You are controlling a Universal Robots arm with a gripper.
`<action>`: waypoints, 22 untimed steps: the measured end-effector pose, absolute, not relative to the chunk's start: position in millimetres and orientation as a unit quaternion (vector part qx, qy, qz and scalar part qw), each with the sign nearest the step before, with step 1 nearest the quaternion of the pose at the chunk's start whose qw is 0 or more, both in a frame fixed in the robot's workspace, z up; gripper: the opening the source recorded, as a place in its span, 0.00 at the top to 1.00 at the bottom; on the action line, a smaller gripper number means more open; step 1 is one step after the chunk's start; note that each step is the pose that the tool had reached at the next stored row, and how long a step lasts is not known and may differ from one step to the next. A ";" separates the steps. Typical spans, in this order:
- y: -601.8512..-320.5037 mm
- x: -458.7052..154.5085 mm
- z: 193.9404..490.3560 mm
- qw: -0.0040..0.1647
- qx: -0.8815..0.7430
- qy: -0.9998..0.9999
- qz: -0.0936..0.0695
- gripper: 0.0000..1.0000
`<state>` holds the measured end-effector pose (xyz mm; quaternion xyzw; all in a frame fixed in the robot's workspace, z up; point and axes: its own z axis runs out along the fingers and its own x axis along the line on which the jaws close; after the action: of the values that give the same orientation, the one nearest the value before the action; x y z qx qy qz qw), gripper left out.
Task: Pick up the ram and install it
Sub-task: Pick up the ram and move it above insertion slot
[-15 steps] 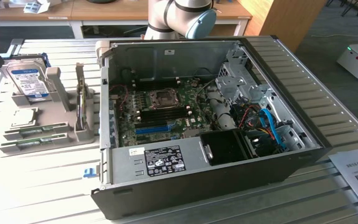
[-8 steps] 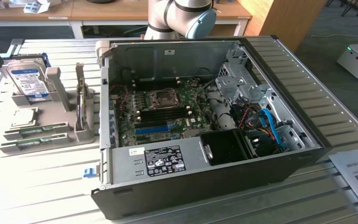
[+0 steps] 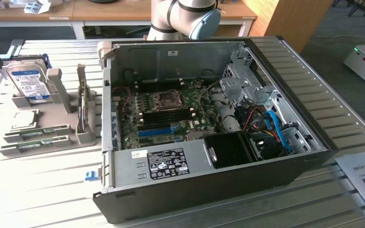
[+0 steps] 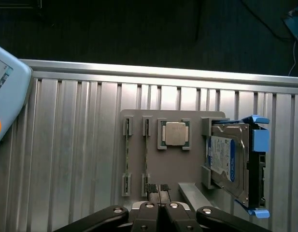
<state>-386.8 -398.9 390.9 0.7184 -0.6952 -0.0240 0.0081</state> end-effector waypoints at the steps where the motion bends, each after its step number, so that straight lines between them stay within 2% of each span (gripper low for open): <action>1: -398.9 -386.8 390.9 0.008 0.718 -0.695 -0.024 0.90; 22: -399.4 -387.1 390.9 0.005 0.719 -0.695 -0.021 0.89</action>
<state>-387.1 -399.4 390.9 0.7188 -0.6948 -0.0211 0.0046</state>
